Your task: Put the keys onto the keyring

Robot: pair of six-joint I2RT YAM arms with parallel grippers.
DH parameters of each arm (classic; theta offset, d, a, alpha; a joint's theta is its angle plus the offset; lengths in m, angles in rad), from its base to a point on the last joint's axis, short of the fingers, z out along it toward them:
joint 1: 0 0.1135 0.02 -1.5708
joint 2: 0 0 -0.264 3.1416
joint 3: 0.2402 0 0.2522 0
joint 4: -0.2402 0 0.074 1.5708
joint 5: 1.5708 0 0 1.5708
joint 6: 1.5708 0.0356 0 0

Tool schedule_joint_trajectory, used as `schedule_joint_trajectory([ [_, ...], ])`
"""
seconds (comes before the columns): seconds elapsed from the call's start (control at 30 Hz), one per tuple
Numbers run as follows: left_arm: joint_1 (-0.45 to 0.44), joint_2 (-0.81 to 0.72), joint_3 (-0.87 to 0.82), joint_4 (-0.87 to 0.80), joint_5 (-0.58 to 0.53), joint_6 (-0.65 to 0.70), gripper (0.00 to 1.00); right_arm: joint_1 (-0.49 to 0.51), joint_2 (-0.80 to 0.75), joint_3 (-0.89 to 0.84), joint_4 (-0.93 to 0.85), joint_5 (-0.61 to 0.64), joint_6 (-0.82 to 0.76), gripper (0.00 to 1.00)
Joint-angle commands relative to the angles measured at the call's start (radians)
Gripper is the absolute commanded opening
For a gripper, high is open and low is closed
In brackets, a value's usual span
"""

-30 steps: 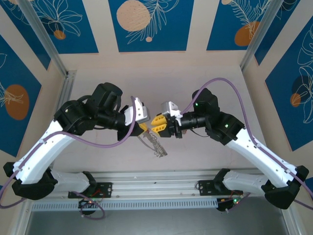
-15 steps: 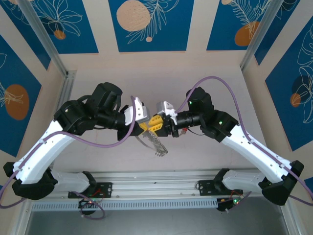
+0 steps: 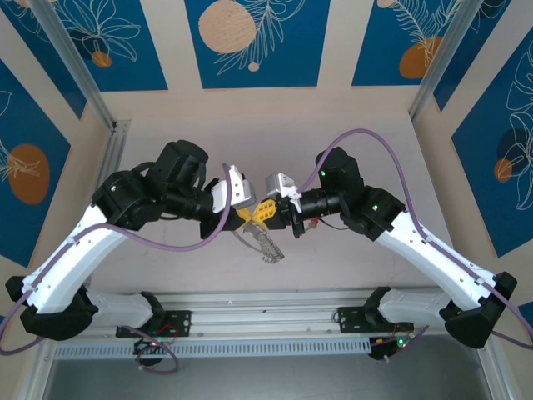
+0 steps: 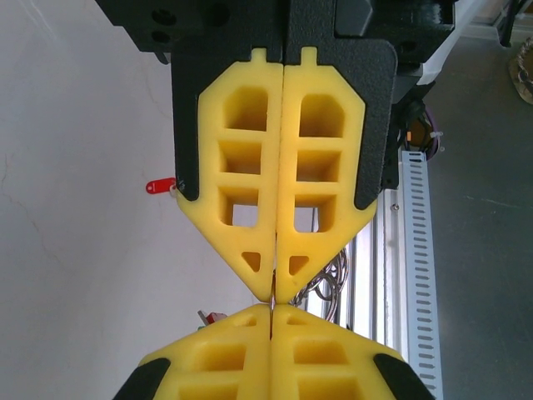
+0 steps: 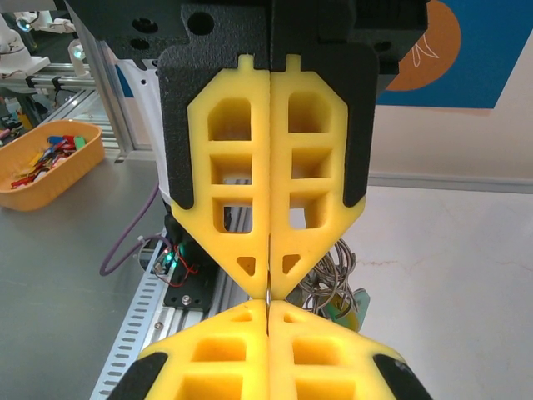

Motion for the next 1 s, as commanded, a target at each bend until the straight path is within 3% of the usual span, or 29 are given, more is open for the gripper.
schedule_joint_trajectory([
  [0.0, 0.000, -0.021, -0.009, 0.084, 0.014, 0.003, 0.00, -0.003, 0.006, 0.025, -0.016, -0.027, -0.012, 0.00],
  [0.13, 0.000, -0.027, -0.010, 0.092, -0.013, 0.002, 0.00, -0.024, -0.016, 0.007, 0.022, -0.041, 0.012, 0.00],
  [0.3, 0.000, -0.038, -0.021, 0.101, -0.016, -0.002, 0.13, -0.065, -0.059, -0.041, 0.152, -0.082, 0.110, 0.00],
  [0.5, 0.000, -0.050, -0.036, 0.125, -0.028, -0.015, 0.58, -0.067, -0.076, -0.052, 0.194, -0.069, 0.155, 0.00],
  [0.97, 0.021, -0.150, -0.064, 0.205, 0.007, -0.056, 0.51, -0.061, -0.142, -0.150, 0.401, -0.052, 0.301, 0.00],
])
